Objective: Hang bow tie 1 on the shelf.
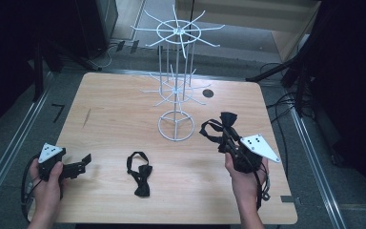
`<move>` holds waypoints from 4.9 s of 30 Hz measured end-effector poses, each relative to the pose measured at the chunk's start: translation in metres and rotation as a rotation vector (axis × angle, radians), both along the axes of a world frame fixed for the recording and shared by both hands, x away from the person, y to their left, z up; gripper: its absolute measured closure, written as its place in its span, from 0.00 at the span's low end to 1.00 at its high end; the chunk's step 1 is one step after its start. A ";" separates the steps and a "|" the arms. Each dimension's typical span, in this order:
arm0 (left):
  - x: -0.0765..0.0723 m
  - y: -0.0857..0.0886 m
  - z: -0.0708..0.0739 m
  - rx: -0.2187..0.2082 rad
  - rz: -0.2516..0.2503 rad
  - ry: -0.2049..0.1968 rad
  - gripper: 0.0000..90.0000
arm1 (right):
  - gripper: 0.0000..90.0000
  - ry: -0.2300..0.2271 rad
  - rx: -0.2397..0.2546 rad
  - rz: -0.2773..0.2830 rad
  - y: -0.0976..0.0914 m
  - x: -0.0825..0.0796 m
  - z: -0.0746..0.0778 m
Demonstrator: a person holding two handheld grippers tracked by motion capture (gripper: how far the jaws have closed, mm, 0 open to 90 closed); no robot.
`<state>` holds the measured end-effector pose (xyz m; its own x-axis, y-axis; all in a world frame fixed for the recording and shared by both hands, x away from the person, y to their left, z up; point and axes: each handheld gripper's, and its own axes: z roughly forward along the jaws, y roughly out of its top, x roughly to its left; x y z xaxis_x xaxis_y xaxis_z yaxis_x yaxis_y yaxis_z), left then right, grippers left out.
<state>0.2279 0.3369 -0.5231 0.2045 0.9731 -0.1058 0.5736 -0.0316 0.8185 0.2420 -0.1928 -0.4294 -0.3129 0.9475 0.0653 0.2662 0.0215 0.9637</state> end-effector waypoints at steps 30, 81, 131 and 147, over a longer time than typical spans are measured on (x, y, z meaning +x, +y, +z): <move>0.000 0.000 0.000 -0.001 -0.002 0.003 0.00 | 0.85 -0.077 0.026 0.006 0.009 0.010 0.028; -0.003 -0.004 0.002 0.011 -0.030 -0.131 0.00 | 0.84 -0.018 0.118 -0.005 0.022 0.059 0.030; -0.003 -0.006 0.002 0.023 -0.074 -0.161 0.00 | 0.70 0.174 0.089 0.060 0.046 0.078 -0.037; -0.004 -0.006 0.002 0.023 -0.078 -0.166 0.00 | 0.59 0.257 0.050 0.115 0.037 0.053 -0.070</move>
